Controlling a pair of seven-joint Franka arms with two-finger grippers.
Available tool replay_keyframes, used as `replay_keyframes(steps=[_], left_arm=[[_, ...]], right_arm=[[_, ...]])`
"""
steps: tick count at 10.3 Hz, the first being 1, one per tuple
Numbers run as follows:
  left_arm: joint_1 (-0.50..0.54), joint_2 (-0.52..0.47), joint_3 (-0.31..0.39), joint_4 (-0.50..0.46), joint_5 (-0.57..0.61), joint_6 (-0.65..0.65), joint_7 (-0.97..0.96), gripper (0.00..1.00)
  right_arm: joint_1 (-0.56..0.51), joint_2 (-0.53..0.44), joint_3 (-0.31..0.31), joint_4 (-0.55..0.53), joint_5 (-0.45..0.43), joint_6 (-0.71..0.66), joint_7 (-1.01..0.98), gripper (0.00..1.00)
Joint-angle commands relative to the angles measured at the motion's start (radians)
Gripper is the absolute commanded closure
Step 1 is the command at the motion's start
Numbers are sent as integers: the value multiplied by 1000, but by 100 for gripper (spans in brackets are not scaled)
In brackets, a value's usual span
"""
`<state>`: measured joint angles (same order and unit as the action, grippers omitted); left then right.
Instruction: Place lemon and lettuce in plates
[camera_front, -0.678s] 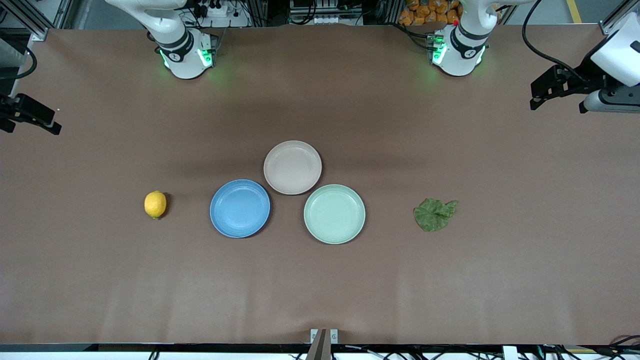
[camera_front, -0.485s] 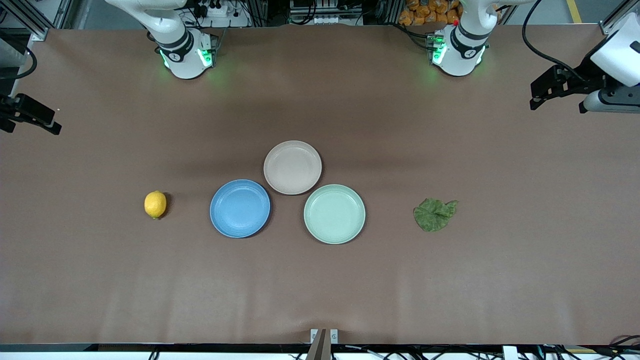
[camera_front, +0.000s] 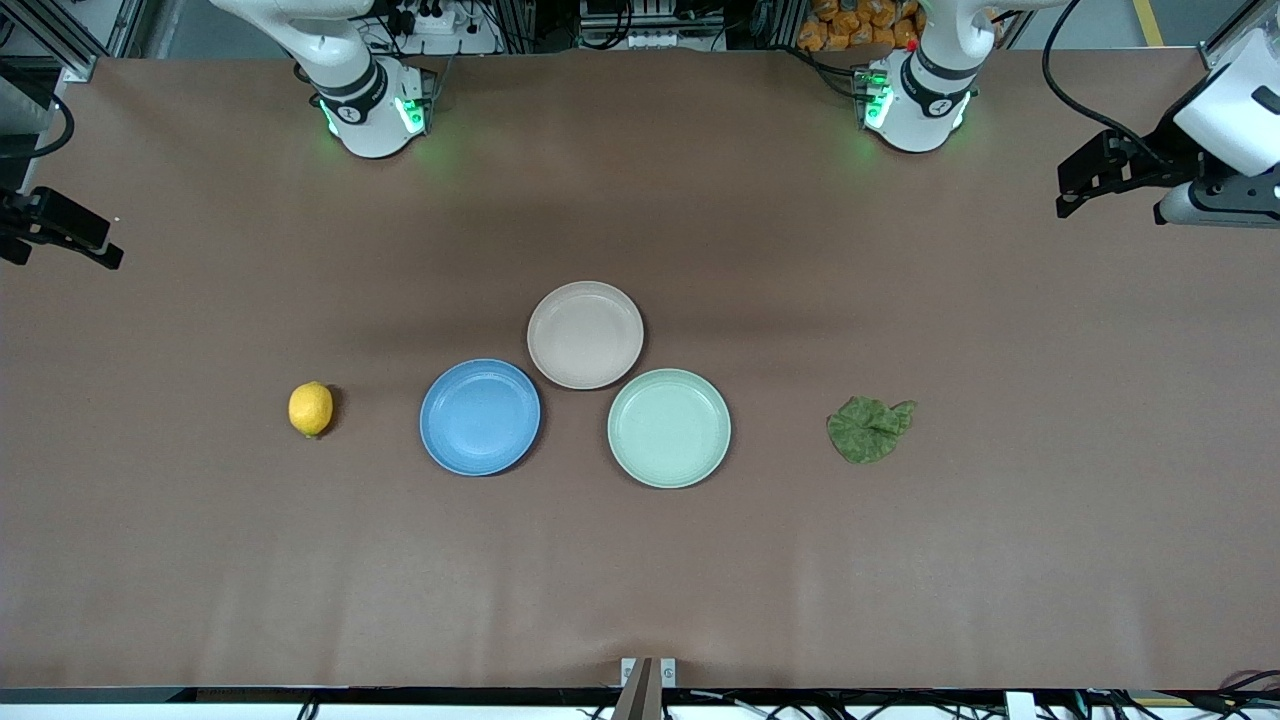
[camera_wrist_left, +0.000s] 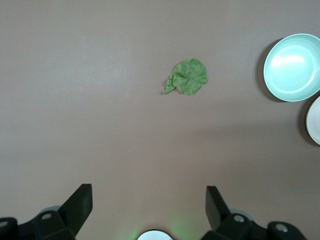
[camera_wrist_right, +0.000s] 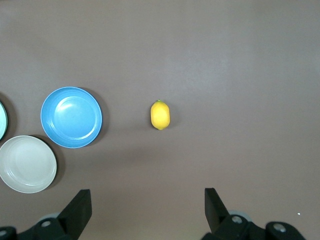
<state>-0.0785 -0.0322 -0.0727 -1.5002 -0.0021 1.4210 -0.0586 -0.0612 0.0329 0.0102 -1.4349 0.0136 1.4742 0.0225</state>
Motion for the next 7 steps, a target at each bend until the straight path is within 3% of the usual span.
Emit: replay_keyframes(steps=[1,3,7], left_arm=[[-1,-12,1,-72,-21,-2,5,0],[5,-12,-38,-161,-22,77,-21,0],[5,-9,-39,-340,-30,249,-38,0]], right_arm=[[-6,7,5,19,5,-17,13,0],[-6,7,5,19,5,-18,13,0],[-6,12,5,11,3,-41,5,0]])
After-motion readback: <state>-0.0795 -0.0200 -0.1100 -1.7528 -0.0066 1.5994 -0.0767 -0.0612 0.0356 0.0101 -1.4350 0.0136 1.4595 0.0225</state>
